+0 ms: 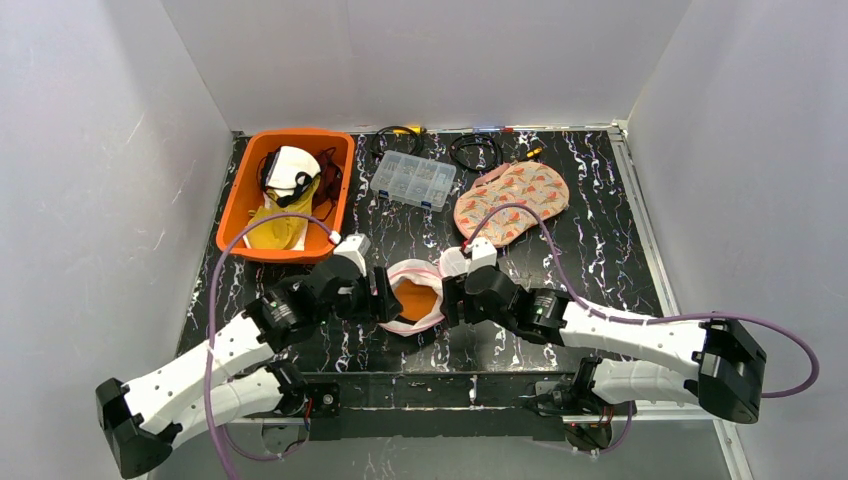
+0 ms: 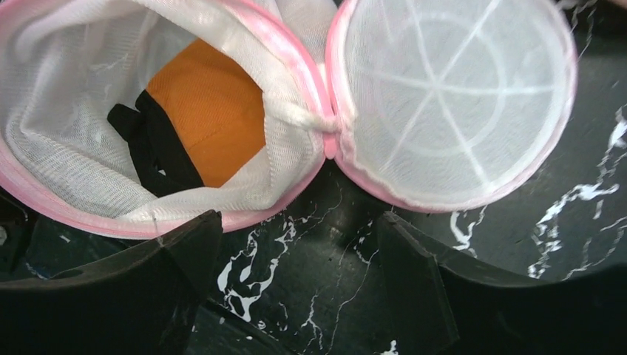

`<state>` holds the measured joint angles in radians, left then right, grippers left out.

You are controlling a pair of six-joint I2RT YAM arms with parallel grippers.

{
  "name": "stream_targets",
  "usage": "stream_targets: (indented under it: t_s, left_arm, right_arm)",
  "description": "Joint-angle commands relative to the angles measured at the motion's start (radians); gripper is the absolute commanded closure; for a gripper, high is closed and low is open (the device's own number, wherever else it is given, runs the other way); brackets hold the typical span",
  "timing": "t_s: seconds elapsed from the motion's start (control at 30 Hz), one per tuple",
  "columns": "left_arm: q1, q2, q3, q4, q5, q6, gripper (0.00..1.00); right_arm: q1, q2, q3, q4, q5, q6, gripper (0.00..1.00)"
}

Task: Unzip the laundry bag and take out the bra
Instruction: Pick up the bra from the laundry bag.

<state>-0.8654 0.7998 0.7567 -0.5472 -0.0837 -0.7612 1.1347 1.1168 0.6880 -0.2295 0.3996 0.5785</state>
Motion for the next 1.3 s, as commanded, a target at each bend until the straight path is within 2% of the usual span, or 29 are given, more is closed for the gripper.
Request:
stream_targets:
  t_s: [0.0, 0.2, 0.37, 0.57, 0.7, 0.83, 0.93, 1.0, 1.07, 1.2, 1.27]
  left_arm:
    - [-0.036, 0.022, -0.097, 0.067, -0.099, -0.081, 0.35]
    - [-0.035, 0.048, -0.208, 0.152, -0.164, -0.148, 0.37]
    - [-0.036, 0.004, -0.238, 0.124, -0.217, -0.173, 0.36]
    - [-0.035, -0.096, -0.274, 0.082, -0.254, -0.169, 0.30]
    - [-0.037, -0.061, -0.296, 0.172, -0.197, -0.154, 0.31]
    - [-0.035, 0.018, -0.308, 0.278, -0.137, -0.150, 0.34]
    - [-0.035, 0.056, -0.310, 0.307, -0.136, -0.136, 0.42]
    - [-0.037, 0.063, -0.315, 0.299, -0.144, -0.130, 0.53]
    - [-0.036, 0.053, -0.327, 0.293, -0.146, -0.127, 0.65]
    - [-0.036, 0.013, -0.353, 0.298, -0.132, -0.106, 0.82]
    - [-0.037, 0.001, -0.364, 0.306, -0.119, -0.095, 0.91]
  right_arm:
    - [0.002, 0.003, -0.040, 0.120, -0.018, 0.140, 0.19]
    - [0.002, 0.102, -0.033, 0.170, -0.027, 0.205, 0.31]
    - [0.002, 0.162, -0.012, 0.183, -0.010, 0.222, 0.35]
    - [0.003, 0.154, -0.030, 0.172, 0.009, 0.215, 0.59]
    - [0.010, 0.133, -0.045, 0.143, 0.008, 0.199, 0.64]
    - [0.033, 0.123, -0.040, 0.091, 0.009, 0.171, 0.59]
    - [0.062, 0.100, -0.013, 0.022, 0.034, 0.128, 0.45]
    - [0.076, 0.075, 0.020, -0.017, 0.024, 0.071, 0.31]
    - [0.085, 0.044, 0.044, -0.042, 0.010, 0.009, 0.25]
    - [0.089, -0.034, 0.050, 0.038, -0.050, -0.082, 0.20]
    - [0.089, -0.042, 0.079, 0.106, -0.117, -0.123, 0.23]
